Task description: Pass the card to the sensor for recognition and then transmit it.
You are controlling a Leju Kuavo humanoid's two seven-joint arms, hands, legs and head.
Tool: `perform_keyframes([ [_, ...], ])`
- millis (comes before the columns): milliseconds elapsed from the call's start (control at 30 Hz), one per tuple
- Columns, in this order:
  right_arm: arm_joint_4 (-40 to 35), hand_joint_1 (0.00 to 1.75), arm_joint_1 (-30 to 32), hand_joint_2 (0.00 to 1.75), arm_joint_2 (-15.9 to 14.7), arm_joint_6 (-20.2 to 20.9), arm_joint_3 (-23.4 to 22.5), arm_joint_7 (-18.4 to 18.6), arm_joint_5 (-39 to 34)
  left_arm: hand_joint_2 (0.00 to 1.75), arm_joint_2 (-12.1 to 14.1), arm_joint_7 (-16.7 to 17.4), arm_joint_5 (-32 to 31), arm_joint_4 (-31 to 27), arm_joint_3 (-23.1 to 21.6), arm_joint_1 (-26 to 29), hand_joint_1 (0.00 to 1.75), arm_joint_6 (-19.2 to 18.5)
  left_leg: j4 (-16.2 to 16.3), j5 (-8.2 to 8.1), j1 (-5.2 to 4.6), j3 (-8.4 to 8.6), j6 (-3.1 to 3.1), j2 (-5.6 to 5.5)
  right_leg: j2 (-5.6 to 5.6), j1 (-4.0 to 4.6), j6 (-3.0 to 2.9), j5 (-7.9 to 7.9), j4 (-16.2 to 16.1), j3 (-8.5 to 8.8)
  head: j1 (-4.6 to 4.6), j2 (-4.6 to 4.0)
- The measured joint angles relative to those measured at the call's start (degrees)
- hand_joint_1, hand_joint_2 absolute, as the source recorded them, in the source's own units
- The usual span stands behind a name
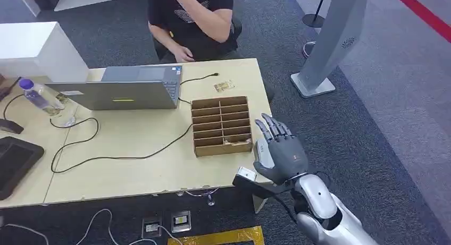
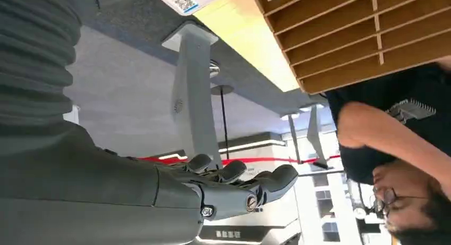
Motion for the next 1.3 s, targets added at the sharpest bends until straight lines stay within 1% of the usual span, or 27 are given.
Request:
perform_keyframes([
  [167,1.14,0.00,-0.34,1.75,1.31,2.16,0.24,-0.61,0.00,0.00,0.00,0.00,-0.02,0.00,0.00,-0.02,0.00,-0.02,0.00,0.00,0.00,0.00,0.00,0.00,0.00,0.00,0.00,0.00,0.00,0.00,0.00,0.00],
  [467,2.86,0.00,-0.75,1.75,2.36,3.06,0.98,-0.81,0.11,0.00,-0.02,0.00,-0.15,-0.02,0.00,-0.02,0.00,-0.04,0.00,0.00,0.00,0.00,0.00,0.00,0.00,0.00,0.00,0.00,0.00,0.00,0.00,0.00],
  [533,3.43,0.00,-0.76,1.75,2.62,2.47,1.00,-0.81,0.48,0.00,-0.02,0.00,-0.35,-0.02,-0.02,-0.03,0.00,-0.07,0.00,0.00,0.00,0.00,0.00,0.00,0.00,0.00,0.00,0.00,0.00,0.00,0.00,0.00],
  [667,6.52,0.00,-1.28,1.75,4.02,-0.24,1.07,-1.73,0.92,0.00,-0.02,0.00,-0.54,0.00,-0.02,-0.05,0.00,-0.15,0.00,0.00,0.00,-0.01,0.00,0.00,0.00,0.00,0.00,0.00,0.01,0.00,0.00,0.00],
  [800,8.70,0.00,-2.82,1.75,5.84,-0.46,1.09,-2.30,1.38,0.00,-0.02,0.00,-0.54,0.00,-0.02,-0.10,0.00,-0.15,0.00,0.00,0.01,0.00,0.00,0.01,0.02,0.01,0.00,0.00,0.01,-0.01,0.00,0.00],
  [933,10.18,0.00,-3.93,1.75,7.23,-0.53,1.07,-1.88,2.53,0.00,-0.02,-0.11,-0.63,0.00,-0.02,-0.10,0.00,-0.20,0.00,0.01,0.01,0.00,-0.02,0.00,0.02,0.02,0.00,0.00,0.01,-0.01,0.00,0.00],
  [1133,13.05,0.00,-5.03,1.75,8.52,-1.93,0.92,-1.29,3.85,0.00,0.00,-0.63,-1.35,0.00,-0.02,-0.12,0.00,-0.76,0.00,0.01,0.01,-0.01,-0.02,0.00,0.02,0.01,0.00,0.00,0.01,-0.01,0.02,0.00],
  [1300,14.25,0.00,-5.46,1.75,8.83,-1.93,0.55,-0.77,4.20,0.00,0.04,-0.94,-1.68,0.00,-0.02,-0.12,0.00,-1.22,0.00,0.01,0.01,-0.01,-0.02,0.00,0.02,0.01,0.00,0.00,0.01,-0.01,0.00,0.00],
])
